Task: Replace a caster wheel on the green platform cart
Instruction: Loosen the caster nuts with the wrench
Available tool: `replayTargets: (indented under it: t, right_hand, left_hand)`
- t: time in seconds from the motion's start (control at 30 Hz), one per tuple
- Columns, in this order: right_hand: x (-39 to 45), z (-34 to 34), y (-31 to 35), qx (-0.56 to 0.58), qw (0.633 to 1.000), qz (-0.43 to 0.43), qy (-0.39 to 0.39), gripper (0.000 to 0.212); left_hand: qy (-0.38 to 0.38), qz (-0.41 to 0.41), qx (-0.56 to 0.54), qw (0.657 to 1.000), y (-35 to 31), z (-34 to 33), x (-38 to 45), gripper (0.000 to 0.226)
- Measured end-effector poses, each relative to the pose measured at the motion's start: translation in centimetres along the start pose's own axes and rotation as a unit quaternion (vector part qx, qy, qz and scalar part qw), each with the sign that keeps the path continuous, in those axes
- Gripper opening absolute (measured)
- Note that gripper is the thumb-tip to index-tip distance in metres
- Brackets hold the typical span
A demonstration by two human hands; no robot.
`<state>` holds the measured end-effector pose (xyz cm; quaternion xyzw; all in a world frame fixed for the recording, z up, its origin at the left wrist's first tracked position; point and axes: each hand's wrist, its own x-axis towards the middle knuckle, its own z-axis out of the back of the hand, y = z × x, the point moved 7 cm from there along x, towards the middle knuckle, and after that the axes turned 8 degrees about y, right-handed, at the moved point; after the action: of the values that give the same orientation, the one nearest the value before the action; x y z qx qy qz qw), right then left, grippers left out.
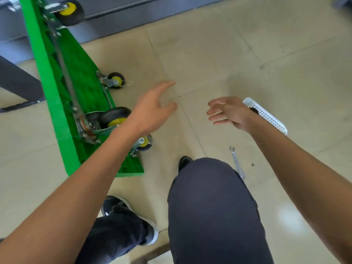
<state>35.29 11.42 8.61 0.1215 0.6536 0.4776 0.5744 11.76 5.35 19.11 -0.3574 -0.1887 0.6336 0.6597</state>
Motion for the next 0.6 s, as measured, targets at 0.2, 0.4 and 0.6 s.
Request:
replayTargets:
  t: [0.2,0.4,0.6]
  right_hand:
    - [0.2,6.0,-14.4,0.026,0.987,-0.123,-0.099,0.02]
    - [2.4,8.6,-27.9,-0.072,0.955,-0.241,-0.157,0.03]
    - [4.2,7.6,-34.2,-0.209,0.925,-0.27,-0.169,0.05]
  left_hand:
    - [0.107,0.014,-0.029,0.994,2.1,-9.3,5.1,0.053]
    - [0.17,0.059,-0.061,0.982,5.2,-15.3,6.9,0.052]
    - [0.193,0.082,-0.063,0.976,8.7,-18.9,7.2,0.05]
